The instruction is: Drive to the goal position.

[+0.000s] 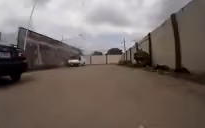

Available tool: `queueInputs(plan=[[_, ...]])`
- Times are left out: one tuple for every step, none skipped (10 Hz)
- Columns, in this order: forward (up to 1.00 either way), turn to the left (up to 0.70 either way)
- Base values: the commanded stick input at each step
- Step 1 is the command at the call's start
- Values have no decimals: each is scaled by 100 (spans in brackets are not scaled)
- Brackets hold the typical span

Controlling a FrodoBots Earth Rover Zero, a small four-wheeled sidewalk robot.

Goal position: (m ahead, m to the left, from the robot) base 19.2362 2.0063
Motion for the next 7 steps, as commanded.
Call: queueInputs(plan=[[100, 0], [100, 0], [100, 0], [100, 0], [100, 0], [100, 0], [100, 0]])
